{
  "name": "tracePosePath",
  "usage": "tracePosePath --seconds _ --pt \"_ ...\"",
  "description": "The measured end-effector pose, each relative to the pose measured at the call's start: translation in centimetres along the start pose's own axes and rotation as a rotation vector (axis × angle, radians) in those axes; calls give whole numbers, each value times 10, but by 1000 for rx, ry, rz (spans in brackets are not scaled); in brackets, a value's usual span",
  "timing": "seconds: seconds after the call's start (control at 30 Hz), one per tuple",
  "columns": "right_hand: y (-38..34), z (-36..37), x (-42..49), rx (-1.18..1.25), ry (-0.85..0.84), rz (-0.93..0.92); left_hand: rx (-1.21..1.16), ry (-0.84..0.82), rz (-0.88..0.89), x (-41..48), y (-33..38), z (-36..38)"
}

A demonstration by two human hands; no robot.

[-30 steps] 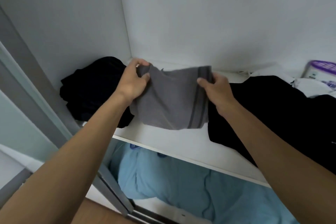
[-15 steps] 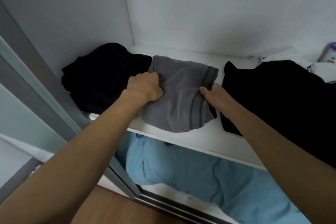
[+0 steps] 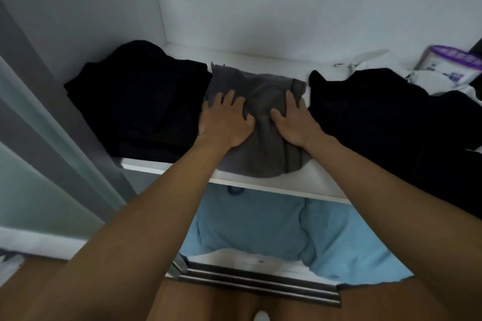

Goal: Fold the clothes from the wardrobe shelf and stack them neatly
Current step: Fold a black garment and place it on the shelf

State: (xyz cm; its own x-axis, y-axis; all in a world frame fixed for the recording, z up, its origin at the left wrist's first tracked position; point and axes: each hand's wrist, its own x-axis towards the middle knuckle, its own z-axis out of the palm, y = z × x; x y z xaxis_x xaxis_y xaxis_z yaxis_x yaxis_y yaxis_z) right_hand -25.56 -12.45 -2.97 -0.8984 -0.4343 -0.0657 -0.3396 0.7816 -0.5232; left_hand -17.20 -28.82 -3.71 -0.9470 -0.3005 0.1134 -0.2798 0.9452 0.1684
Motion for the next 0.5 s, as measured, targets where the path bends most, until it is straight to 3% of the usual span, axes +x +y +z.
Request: tracePosePath --seconds 0.23,0.33,0.43,0.5 --pt "12 -29 -38 89 -83 -107 -75 51 -2 -10 12 -6" --pt "54 -63 -66 72 87 -136 -275 195 107 -16 42 -12" --pt "114 -107 -84 -12 289 37 -470 194 321 -20 88 -20" --pt "151 -133 -96 -72 280 233 -477 97 349 -19 125 -19"
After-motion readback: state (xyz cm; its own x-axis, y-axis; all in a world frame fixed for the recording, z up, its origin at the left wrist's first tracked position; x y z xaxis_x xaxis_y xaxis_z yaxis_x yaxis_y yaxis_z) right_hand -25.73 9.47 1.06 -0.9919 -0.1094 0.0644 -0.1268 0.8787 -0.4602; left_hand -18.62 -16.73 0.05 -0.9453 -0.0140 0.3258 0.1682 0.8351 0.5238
